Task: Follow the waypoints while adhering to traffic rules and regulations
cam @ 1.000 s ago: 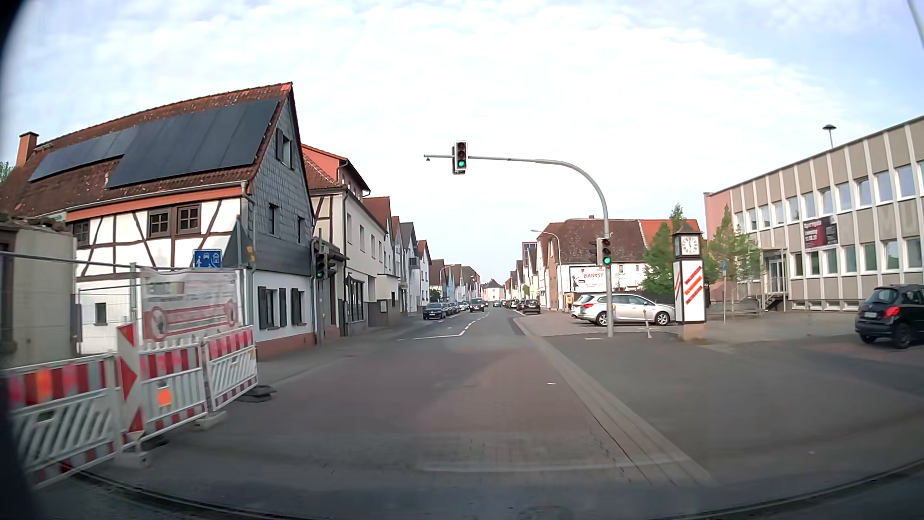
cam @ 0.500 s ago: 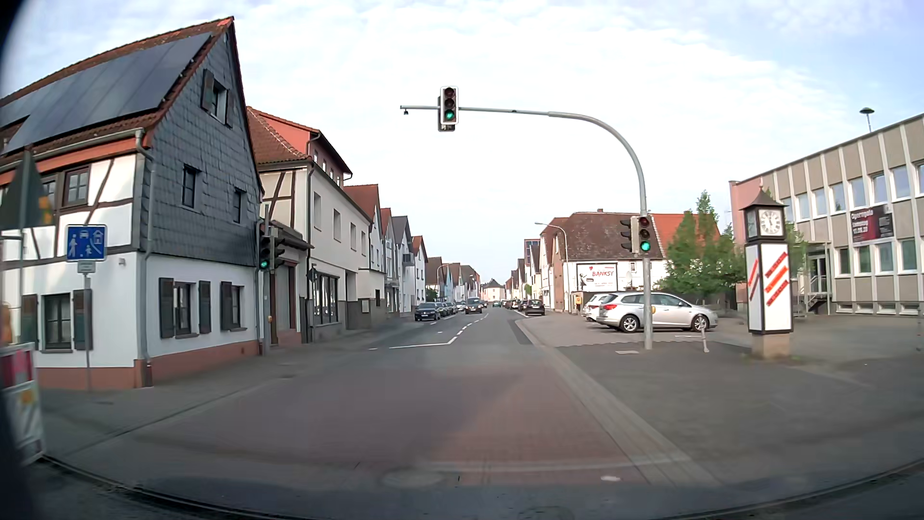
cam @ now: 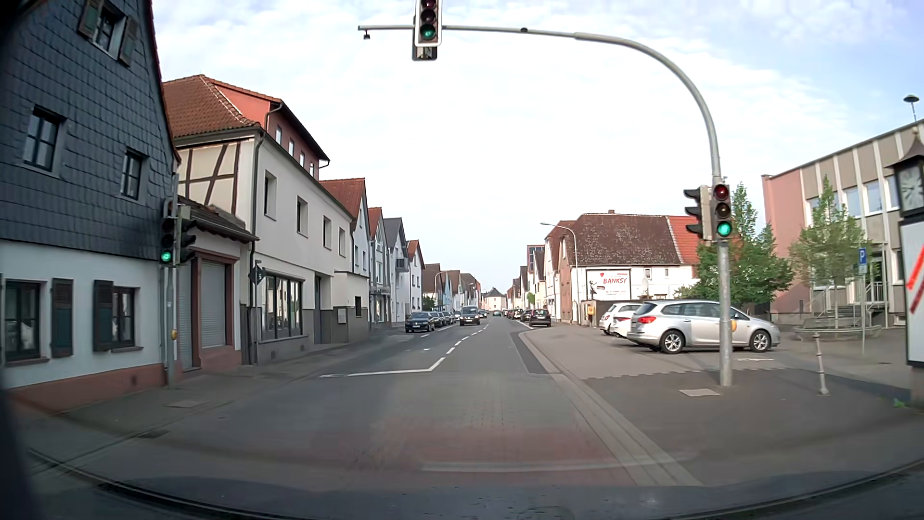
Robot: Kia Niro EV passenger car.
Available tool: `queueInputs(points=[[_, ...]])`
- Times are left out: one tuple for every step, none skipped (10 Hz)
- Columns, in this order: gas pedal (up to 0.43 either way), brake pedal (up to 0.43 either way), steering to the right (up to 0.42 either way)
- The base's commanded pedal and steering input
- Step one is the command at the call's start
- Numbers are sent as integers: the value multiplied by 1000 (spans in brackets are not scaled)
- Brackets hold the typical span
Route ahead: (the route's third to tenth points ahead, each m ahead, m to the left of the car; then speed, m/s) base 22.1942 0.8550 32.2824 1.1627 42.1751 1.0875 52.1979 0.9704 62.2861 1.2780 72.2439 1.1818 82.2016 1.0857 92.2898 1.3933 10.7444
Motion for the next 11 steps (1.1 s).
queueInputs(points=[[87,0,-4],[87,0,-1],[87,0,-1],[87,0,-3],[87,0,-2],[87,0,-2],[87,0,-2],[87,0,-2],[87,0,-1],[87,0,0],[79,0,0]])
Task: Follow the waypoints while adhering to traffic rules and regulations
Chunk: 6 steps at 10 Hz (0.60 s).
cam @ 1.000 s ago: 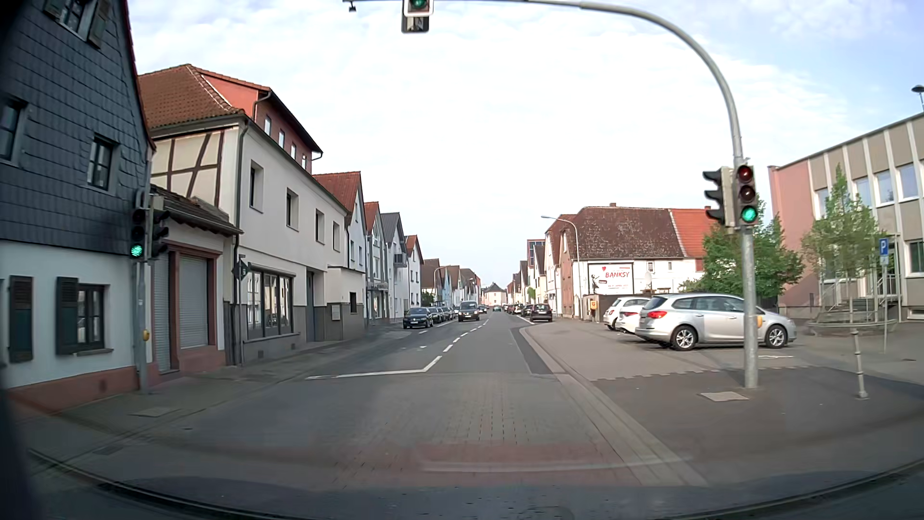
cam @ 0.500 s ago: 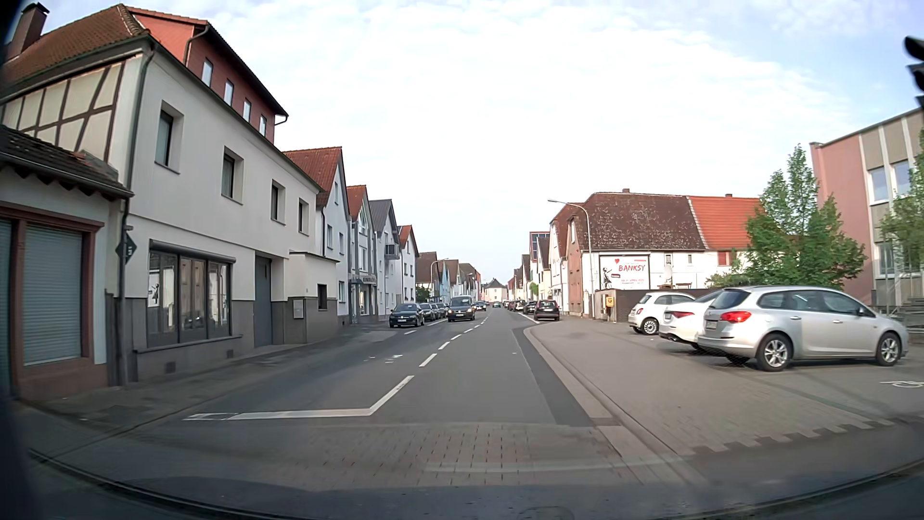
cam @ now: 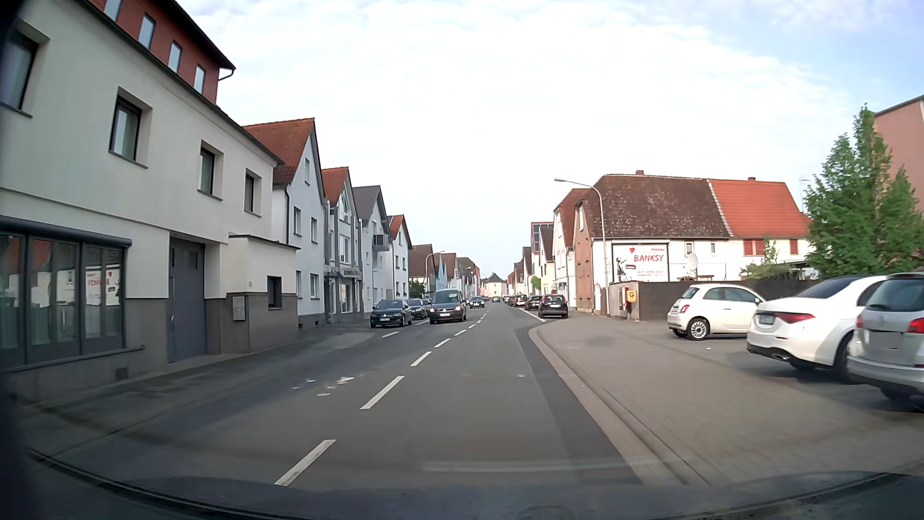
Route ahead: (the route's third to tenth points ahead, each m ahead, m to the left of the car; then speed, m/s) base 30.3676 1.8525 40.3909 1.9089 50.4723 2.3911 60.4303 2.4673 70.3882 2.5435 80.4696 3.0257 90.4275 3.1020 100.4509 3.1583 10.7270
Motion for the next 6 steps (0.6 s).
queueInputs(points=[[87,0,-1],[87,0,-1],[87,0,-2],[87,0,-6],[87,0,-5],[87,0,-4]])
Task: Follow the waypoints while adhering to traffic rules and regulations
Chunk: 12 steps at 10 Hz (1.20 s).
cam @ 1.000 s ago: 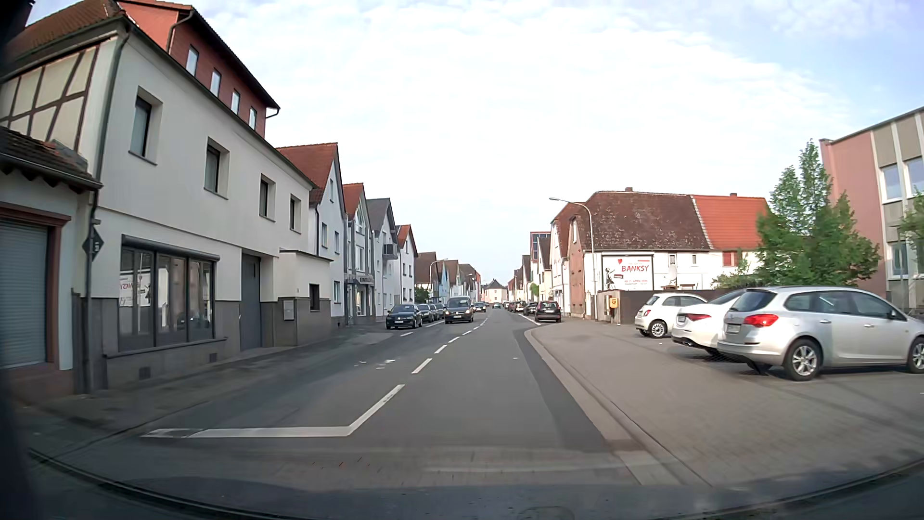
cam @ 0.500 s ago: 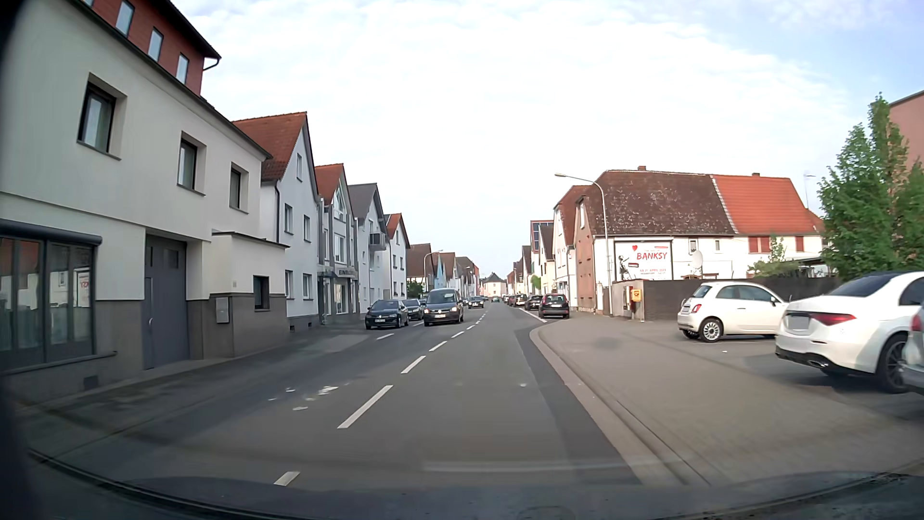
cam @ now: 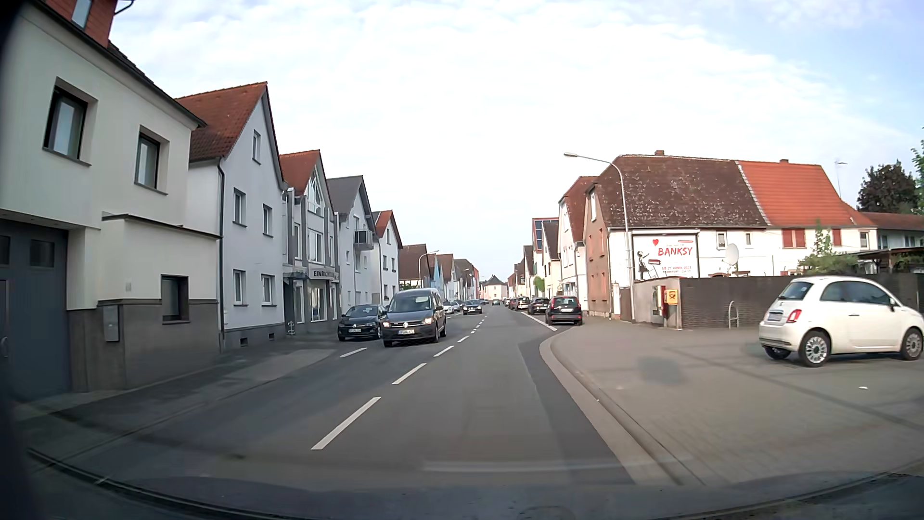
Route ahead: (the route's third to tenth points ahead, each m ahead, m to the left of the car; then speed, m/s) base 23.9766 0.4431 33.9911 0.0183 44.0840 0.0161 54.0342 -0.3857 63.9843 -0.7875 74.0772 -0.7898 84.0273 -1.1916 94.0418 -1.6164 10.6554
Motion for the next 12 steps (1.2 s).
queueInputs(points=[[87,0,-4],[87,0,-4],[87,0,-4],[87,0,-4],[87,0,-3],[87,0,-3],[87,0,-2],[87,0,-1],[87,0,-1],[87,0,-1],[87,0,-1],[87,0,-1]])
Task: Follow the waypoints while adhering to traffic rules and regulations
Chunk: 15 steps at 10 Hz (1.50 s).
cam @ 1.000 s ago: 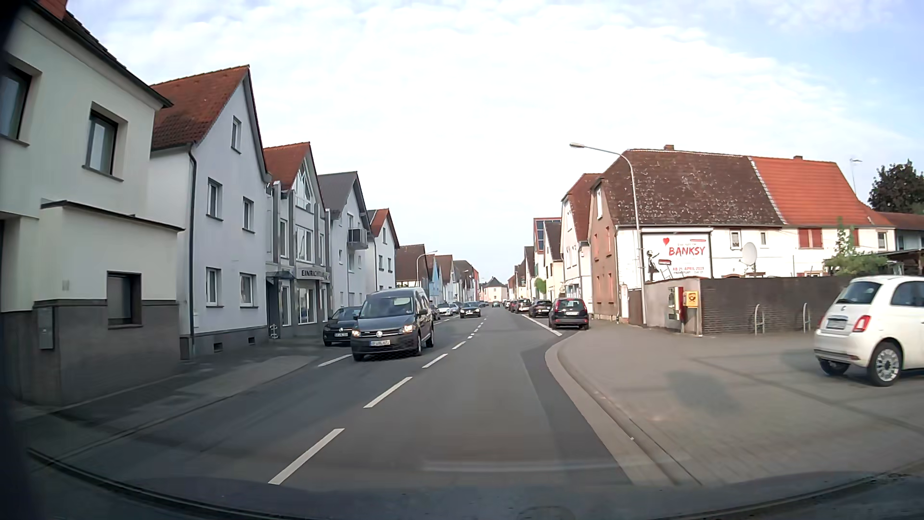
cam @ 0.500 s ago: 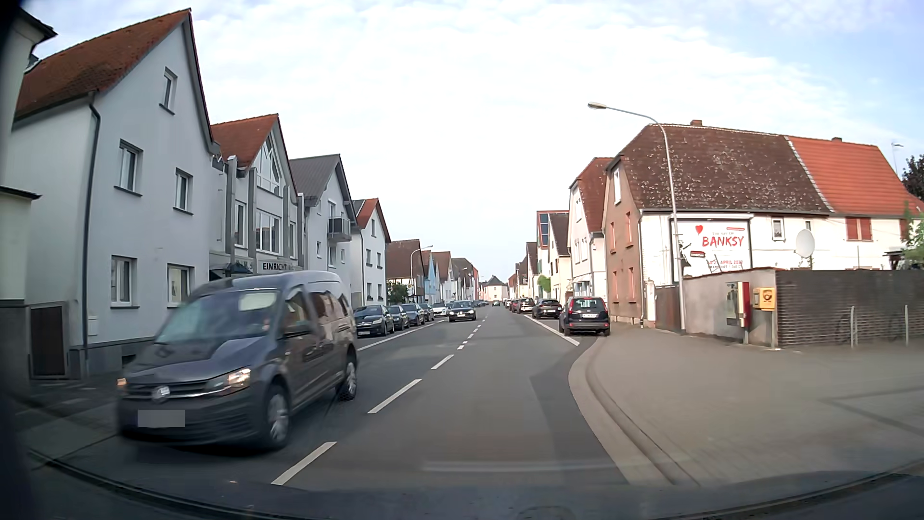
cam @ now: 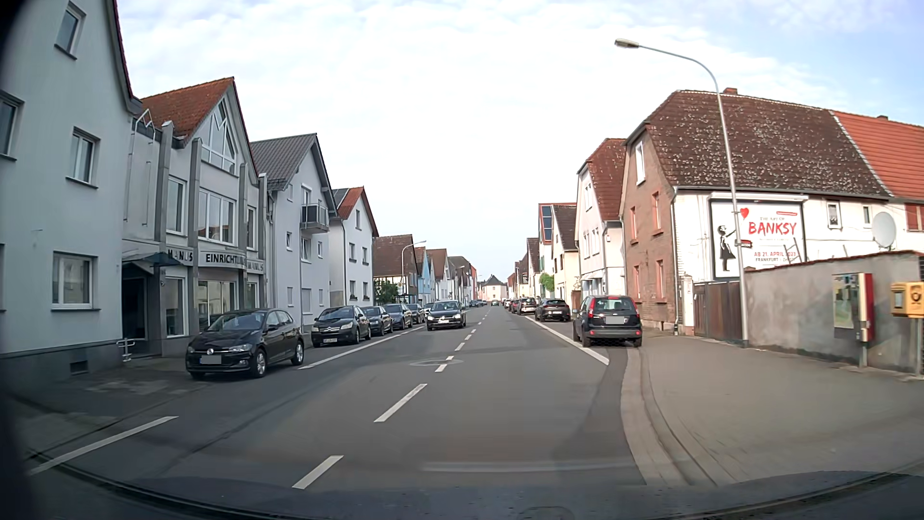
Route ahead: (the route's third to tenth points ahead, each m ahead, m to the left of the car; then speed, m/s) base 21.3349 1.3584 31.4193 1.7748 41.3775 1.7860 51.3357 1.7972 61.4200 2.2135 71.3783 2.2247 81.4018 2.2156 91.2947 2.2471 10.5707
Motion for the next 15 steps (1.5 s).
queueInputs(points=[[87,0,-1],[87,0,-1],[87,0,-1],[87,0,-2],[87,0,-3],[87,0,-2],[87,0,-3],[87,0,-5],[87,0,-5],[87,0,-5],[87,0,-7],[87,0,-11],[87,0,-11],[87,0,-12],[87,0,-12]])
